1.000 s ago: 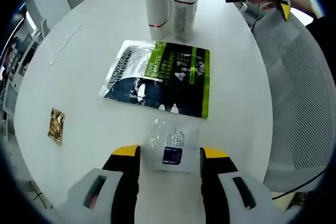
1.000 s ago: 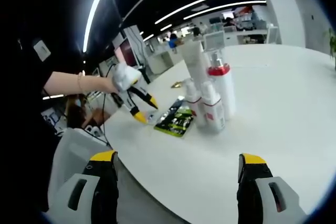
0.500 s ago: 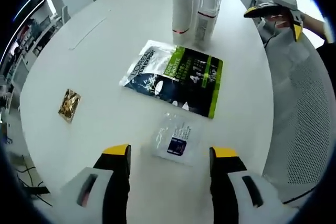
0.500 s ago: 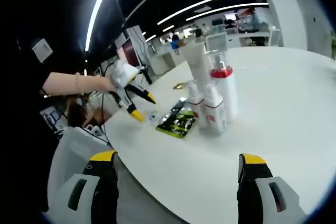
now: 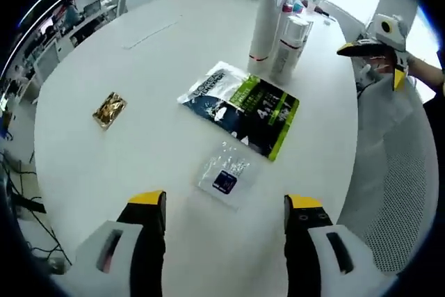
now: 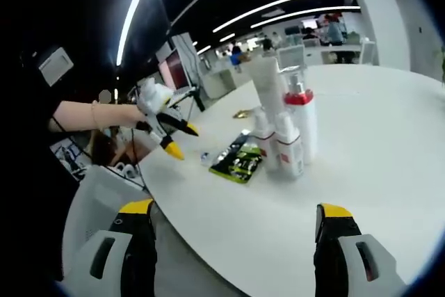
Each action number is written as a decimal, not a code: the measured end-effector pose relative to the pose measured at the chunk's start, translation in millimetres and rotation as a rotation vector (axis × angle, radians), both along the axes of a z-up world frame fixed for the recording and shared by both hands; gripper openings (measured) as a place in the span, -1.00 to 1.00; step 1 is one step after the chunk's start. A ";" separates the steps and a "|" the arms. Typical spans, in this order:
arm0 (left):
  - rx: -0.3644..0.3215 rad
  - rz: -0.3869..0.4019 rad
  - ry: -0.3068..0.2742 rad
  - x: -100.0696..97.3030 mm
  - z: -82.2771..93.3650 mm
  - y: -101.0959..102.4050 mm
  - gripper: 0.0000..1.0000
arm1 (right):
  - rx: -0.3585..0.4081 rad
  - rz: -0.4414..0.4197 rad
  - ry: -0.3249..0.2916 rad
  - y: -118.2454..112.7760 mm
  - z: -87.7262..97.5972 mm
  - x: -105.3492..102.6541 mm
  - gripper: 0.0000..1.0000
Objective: Arrange the skincare products in the storage area until every visible bottle or jar stands upright without overlapping.
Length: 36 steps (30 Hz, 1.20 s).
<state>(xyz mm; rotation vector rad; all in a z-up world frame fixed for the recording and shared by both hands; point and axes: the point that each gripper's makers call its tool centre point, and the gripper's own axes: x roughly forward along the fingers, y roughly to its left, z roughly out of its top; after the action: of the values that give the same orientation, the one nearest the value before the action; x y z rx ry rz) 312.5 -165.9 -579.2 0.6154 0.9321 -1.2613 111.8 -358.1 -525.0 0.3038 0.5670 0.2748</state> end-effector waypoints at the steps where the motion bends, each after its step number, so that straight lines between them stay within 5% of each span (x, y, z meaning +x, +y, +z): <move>1: -0.015 0.020 0.006 2.7 -0.2 1.6 0.27 | 0.001 0.000 -0.001 0.0 0.2 0.0 0.98; 12: -0.128 0.108 -0.017 -25.7 24.3 12.2 0.47 | -0.004 -0.001 -0.019 0.8 3.3 -0.1 0.98; 36: -0.416 0.426 -0.078 -54.2 65.6 38.5 0.89 | -0.015 0.012 -0.039 3.6 6.9 0.8 0.96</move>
<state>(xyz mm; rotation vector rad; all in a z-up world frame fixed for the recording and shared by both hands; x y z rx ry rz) 258.3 -127.3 -513.6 0.1248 0.6620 -0.9950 112.6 -354.6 -518.1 0.2804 0.5319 0.2874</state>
